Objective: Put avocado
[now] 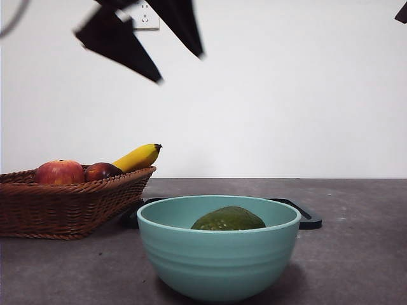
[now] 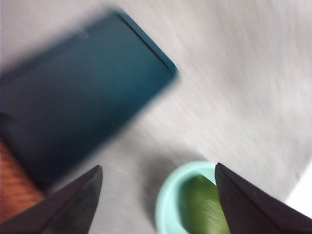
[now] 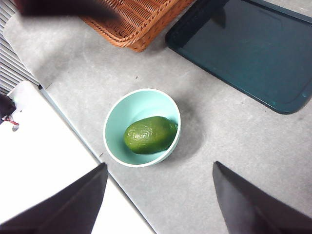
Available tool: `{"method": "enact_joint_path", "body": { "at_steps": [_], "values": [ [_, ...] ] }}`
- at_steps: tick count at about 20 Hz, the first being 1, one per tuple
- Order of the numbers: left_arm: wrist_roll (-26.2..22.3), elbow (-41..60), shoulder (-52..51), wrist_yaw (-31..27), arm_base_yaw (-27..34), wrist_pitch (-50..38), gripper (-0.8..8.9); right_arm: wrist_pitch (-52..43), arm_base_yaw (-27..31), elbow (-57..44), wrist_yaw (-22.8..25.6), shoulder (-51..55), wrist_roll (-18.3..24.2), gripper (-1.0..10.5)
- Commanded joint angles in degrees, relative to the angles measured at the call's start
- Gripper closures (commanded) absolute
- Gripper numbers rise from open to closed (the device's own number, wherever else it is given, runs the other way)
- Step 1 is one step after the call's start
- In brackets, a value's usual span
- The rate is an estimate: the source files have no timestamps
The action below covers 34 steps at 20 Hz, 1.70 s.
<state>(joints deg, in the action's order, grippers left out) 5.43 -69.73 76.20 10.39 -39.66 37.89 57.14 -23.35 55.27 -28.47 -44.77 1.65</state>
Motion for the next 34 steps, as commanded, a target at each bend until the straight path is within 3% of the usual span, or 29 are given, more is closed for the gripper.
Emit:
{"method": "enact_joint_path", "body": {
  "at_steps": [1,5,9,12,16,20,28,34],
  "values": [
    [0.17,-1.14,-3.26,-0.07,4.35,0.24,4.40,-0.61,-0.39,0.98,0.04,-0.50,-0.15,6.0],
    [-0.50,0.24,-8.92,1.27,11.80,3.67,4.40,-1.42,-0.39,0.98,0.04,-0.63,-0.24,6.0],
    [-0.48,9.01,-16.81,6.32,16.22,4.02,4.40,-3.08,-0.42,0.98,0.02,-2.60,-1.16,6.0],
    [-1.81,15.21,-22.75,13.94,16.44,6.29,4.40,-4.68,-0.42,0.98,0.00,-5.29,-1.36,6.0],
    [-7.89,16.79,-26.69,24.17,15.89,15.45,4.43,-5.81,-0.48,0.98,-0.02,-11.37,-1.44,6.0],
    [-10.75,16.79,-27.82,25.64,15.89,19.80,4.44,-7.23,-1.44,0.98,-0.02,-17.94,-1.42,6.0],
    [-10.78,16.79,-27.87,25.73,15.91,19.74,4.44,-12.20,-6.99,0.98,0.42,-28.30,-1.33,6.0],
    [-10.78,16.79,-27.87,25.73,15.91,19.71,4.44,-17.09,-11.45,0.98,7.10,-35.12,-1.33,6.3]
  ]
}}
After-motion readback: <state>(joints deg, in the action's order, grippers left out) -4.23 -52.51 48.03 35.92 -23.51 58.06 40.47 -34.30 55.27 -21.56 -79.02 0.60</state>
